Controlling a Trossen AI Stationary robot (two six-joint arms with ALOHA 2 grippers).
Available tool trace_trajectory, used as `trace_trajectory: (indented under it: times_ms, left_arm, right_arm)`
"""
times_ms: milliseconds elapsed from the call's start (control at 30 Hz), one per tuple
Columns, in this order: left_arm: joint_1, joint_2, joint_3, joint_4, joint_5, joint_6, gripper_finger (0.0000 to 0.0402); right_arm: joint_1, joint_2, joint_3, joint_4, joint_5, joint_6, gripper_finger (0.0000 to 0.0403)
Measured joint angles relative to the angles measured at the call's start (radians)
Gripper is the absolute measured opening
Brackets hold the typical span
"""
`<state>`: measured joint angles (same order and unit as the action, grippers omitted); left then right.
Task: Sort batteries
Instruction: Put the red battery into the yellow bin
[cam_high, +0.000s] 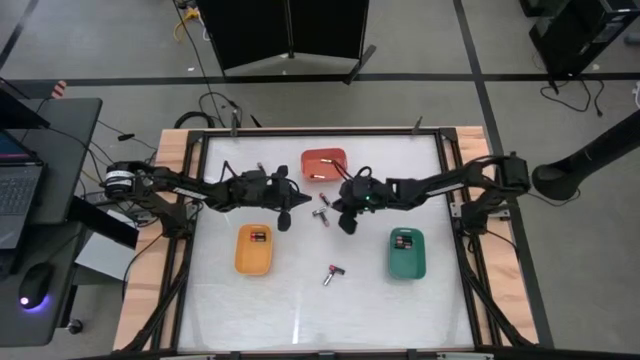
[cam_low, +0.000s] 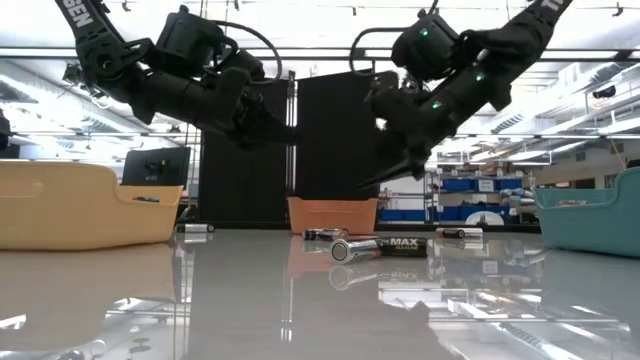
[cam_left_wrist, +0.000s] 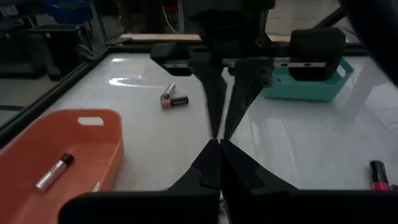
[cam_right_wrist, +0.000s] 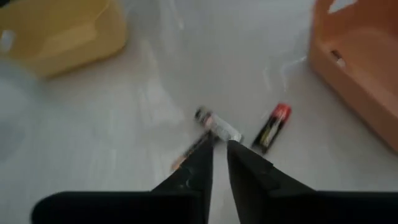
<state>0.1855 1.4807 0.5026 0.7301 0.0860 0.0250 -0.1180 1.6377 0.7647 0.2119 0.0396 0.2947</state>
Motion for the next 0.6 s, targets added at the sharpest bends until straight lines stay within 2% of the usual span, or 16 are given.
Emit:
trace_trajectory:
  times_ms: [167,333,600]
  left_arm:
    - [-0.005,0.000,0.000,-0.003,-0.006,0.000,0.0006]
    - [-0.005,0.000,0.000,0.003,-0.007,0.001,0.0006]
    - [-0.005,0.000,0.000,-0.001,-0.007,-0.001,0.0006]
  right_arm:
    - [0.000,0.069,0.000,0.096,0.095,0.053,0.0108]
    - [-0.017,0.137,0.001,0.154,0.118,0.096,0.0142]
    - [-0.036,0.220,0.032,0.190,0.127,0.091,0.0150]
